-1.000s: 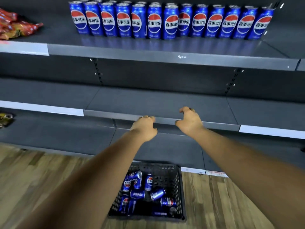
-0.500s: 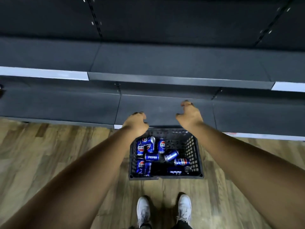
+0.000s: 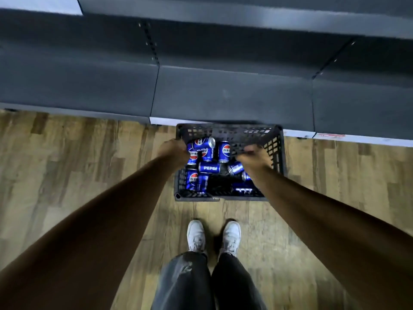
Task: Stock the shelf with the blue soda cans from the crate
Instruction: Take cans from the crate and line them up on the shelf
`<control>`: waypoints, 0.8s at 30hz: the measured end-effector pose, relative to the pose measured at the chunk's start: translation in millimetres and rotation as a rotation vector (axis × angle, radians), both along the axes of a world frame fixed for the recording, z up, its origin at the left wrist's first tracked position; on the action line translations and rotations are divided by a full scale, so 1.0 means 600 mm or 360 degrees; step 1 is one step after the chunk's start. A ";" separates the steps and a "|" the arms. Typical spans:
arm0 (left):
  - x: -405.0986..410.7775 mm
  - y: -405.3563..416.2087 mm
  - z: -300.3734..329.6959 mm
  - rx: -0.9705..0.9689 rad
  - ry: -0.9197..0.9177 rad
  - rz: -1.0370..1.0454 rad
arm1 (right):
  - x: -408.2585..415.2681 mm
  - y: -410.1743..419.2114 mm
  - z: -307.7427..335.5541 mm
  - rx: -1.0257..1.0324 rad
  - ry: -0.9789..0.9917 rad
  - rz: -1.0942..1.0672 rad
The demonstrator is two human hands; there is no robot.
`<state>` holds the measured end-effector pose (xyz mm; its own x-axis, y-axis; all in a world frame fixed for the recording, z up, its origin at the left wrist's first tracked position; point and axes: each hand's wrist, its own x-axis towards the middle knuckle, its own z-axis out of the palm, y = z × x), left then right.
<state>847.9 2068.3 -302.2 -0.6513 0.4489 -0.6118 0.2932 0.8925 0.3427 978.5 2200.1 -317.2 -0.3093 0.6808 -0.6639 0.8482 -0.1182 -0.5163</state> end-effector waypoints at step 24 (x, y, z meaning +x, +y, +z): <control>0.027 0.037 -0.684 0.0005 -0.0093 0.0299 | -0.003 0.014 -0.683 0.0127 -0.0005 0.0711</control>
